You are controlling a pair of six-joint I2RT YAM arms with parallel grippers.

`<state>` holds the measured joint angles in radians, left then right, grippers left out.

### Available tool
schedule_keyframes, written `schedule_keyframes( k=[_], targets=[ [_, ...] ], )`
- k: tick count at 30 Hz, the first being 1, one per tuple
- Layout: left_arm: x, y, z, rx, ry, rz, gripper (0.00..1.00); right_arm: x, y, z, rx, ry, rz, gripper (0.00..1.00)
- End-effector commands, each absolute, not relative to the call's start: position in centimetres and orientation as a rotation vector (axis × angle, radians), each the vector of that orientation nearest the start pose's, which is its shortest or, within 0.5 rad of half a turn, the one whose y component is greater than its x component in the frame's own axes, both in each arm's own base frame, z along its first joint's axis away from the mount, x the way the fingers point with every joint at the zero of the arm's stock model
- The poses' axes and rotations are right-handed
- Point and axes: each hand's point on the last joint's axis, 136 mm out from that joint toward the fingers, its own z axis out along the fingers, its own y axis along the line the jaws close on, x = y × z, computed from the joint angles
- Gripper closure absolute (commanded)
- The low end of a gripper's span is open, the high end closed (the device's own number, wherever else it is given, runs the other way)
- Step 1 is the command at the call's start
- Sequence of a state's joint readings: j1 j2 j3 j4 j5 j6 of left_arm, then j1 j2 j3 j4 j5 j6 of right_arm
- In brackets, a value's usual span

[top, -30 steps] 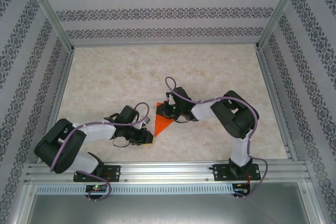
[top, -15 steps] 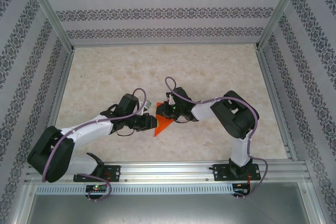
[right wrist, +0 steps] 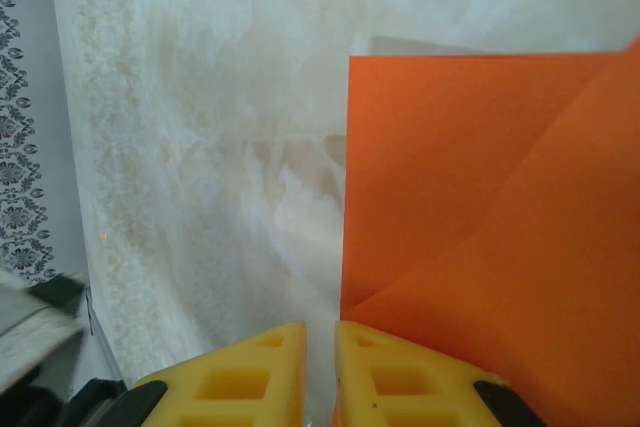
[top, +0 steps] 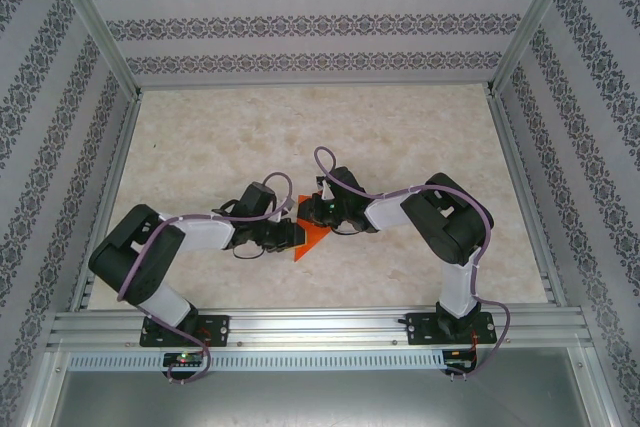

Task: Fold a paper plane with a square sheet of paper (pick it up from the middle)
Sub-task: Fourth fold the wing at the center of the table.

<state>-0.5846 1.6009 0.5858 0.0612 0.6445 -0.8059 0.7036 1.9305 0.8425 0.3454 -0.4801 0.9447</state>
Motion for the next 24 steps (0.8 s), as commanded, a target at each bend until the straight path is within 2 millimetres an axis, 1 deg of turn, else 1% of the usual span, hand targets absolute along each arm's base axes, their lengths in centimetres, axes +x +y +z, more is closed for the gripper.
schedule_keyframes(
  k=[1,4,7,9,10,11,13,15,17,19,21,24],
  targets=[
    [22.0,-26.4,1.6,-0.013,2.812,-1.244,0.75,25.7,31.1,-5.2,0.142,2.875,0.99,0.83],
    [20.8,-25.0,-0.2,-0.042,2.881,-1.162,0.77,26.0,31.5,-4.7,0.138,2.862,1.018,0.83],
    [19.7,-24.1,-1.2,-0.049,2.925,-1.122,0.78,26.8,32.3,-2.9,0.13,2.819,1.08,0.81],
    [19.1,-23.4,-1.8,-0.054,2.953,-1.073,0.82,27.9,32.8,-0.8,0.115,2.768,1.128,0.8],
    [18.9,-23.2,-2.0,-0.055,2.96,-1.063,0.82,28.4,32.7,0.1,0.114,2.748,1.135,0.81],
    [18.7,-23.0,-2.2,-0.059,2.964,-1.054,0.83,29.1,32.6,1.4,0.107,2.721,1.143,0.8],
    [18.6,-22.7,-2.4,-0.067,2.972,-1.033,0.85,30.3,32.1,4.2,0.096,2.661,1.157,0.8],
    [18.5,-22.6,-2.5,-0.061,2.98,-1.022,0.87,31.0,31.5,6.6,0.073,2.612,1.148,0.8],
    [18.7,-22.6,-2.4,-0.055,2.976,-1.018,0.87,31.2,30.9,8.2,0.047,2.584,1.13,0.81],
    [18.8,-22.9,-2.4,-0.047,2.974,-1.032,0.88,30.7,30.8,9.0,0.015,2.58,1.135,0.82],
    [18.9,-23.0,-2.3,-0.036,2.974,-1.037,0.88,29.9,31.1,8.8,-0.004,2.593,1.143,0.84],
    [18.9,-23.0,-2.3,-0.024,2.982,-1.027,0.89,28.2,32.3,8.0,-0.038,2.615,1.167,0.86]
  ],
)
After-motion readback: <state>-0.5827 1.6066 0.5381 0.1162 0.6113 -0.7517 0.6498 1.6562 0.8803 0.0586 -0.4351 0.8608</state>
